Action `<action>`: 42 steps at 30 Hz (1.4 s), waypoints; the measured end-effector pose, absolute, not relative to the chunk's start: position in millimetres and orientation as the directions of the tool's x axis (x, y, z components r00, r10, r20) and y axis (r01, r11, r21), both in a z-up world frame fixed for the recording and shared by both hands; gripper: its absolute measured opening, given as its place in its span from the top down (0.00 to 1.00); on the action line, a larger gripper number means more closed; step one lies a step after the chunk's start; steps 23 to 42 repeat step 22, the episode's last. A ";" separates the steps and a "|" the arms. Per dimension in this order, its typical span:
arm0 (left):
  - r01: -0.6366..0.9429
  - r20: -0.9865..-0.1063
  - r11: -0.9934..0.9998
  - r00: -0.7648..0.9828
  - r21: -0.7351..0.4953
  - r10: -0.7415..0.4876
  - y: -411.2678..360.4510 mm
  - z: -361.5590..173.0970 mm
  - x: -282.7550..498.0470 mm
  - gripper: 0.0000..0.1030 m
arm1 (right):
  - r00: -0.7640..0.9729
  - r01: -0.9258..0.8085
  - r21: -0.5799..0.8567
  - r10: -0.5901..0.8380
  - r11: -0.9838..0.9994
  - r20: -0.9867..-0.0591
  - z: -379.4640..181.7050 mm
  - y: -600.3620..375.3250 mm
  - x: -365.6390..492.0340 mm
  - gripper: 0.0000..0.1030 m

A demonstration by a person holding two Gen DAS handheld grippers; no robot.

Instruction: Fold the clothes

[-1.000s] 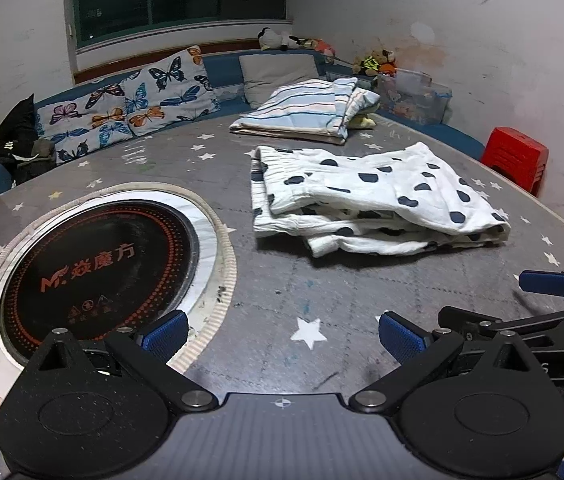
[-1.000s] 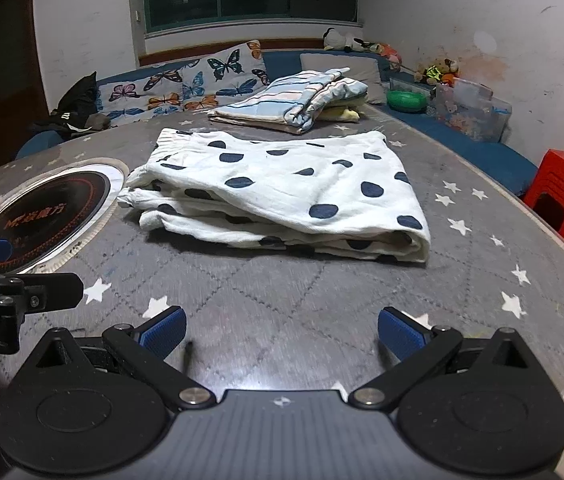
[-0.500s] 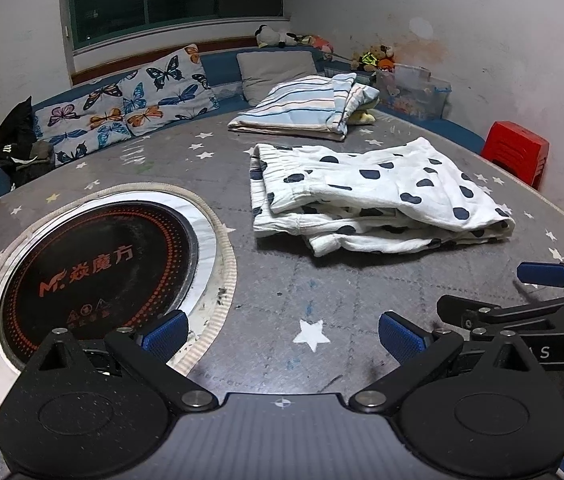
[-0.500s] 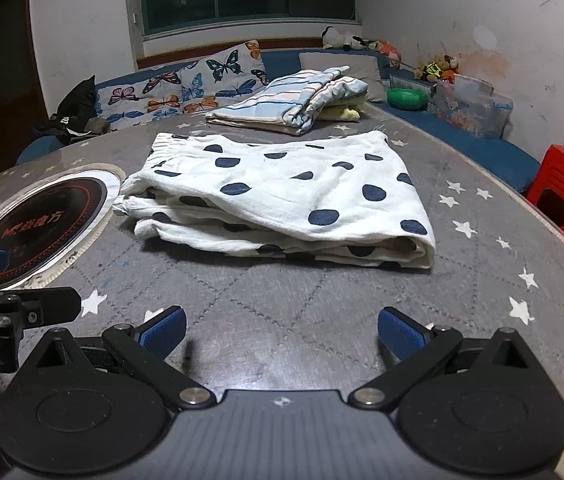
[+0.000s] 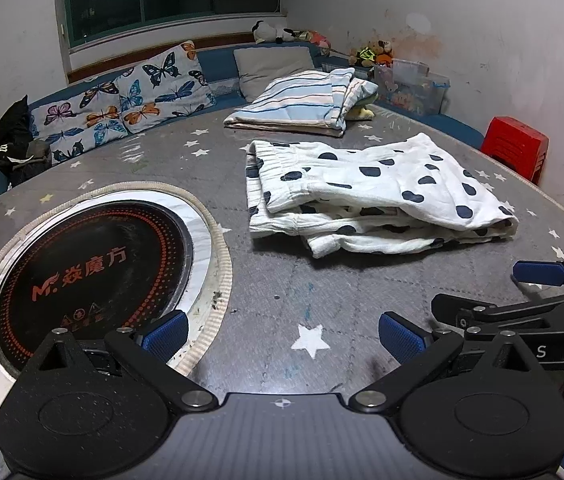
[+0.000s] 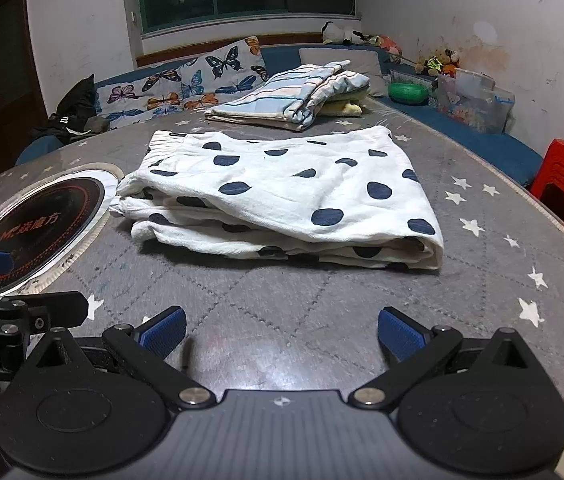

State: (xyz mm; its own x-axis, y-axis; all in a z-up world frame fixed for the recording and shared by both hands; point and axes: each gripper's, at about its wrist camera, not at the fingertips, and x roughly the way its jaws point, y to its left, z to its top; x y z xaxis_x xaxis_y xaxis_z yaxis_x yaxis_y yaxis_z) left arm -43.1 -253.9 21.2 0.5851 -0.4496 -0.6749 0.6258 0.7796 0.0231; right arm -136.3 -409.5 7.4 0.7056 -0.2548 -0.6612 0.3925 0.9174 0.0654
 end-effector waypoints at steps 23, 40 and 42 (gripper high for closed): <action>0.618 -0.671 0.786 0.595 0.029 -0.443 -258.1 21.2 -34.0 0.00 | 0.706 0.417 0.084 -0.264 0.905 -0.657 7.3 -418.2 -134.2 0.00; 0.618 -0.671 0.786 0.595 0.029 -0.443 -258.1 21.2 -34.0 0.00 | 0.706 0.417 0.084 -0.264 0.905 -0.657 7.3 -418.2 -134.2 0.00; 0.618 -0.671 0.786 0.595 0.029 -0.443 -258.1 21.2 -34.0 0.00 | 0.706 0.417 0.084 -0.264 0.905 -0.657 7.3 -418.2 -134.2 0.00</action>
